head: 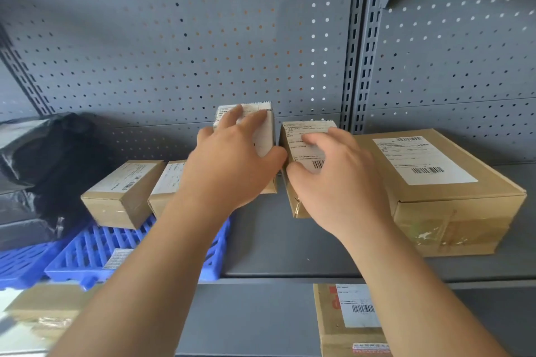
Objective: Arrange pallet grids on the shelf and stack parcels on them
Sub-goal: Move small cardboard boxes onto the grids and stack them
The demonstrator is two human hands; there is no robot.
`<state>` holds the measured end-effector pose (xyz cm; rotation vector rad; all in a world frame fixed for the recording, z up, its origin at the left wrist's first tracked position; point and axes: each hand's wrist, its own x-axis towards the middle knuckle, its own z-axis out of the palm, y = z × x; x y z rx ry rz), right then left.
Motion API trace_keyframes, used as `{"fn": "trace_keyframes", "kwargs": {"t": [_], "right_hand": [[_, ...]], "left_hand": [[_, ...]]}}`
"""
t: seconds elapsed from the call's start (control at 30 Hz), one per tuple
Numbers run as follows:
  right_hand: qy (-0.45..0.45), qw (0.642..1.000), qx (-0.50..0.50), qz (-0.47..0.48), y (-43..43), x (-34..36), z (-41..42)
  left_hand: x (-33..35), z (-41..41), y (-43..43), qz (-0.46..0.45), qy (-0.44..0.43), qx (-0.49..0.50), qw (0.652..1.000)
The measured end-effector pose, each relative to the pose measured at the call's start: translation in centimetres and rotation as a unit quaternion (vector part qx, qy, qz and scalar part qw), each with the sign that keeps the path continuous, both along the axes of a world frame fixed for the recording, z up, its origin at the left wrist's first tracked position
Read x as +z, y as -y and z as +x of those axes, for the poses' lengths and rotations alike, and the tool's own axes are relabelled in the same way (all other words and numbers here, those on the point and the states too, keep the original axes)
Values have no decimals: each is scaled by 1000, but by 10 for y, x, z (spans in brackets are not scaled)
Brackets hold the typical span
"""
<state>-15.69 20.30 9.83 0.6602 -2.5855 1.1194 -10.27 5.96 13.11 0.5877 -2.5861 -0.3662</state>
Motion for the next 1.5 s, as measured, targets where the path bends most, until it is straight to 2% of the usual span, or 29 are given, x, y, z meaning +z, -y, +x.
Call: {"fn": "trace_keyframes", "kwargs": {"t": [0.37, 0.6, 0.9, 1.3, 1.5], "right_hand": [[-29, 996, 11, -80, 59, 29, 28], [-26, 997, 26, -61, 138, 38, 61], [7, 1000, -14, -24, 198, 30, 77], [14, 1000, -9, 27, 233, 22, 72], [16, 999, -10, 31, 239, 18, 66]], "left_hand": [[27, 47, 77, -16, -35, 10, 999], [27, 87, 154, -22, -20, 17, 999], [17, 110, 231, -3, 9, 9, 1000], [4, 98, 261, 64, 44, -30, 997], [1, 91, 264, 66, 70, -25, 995]]}}
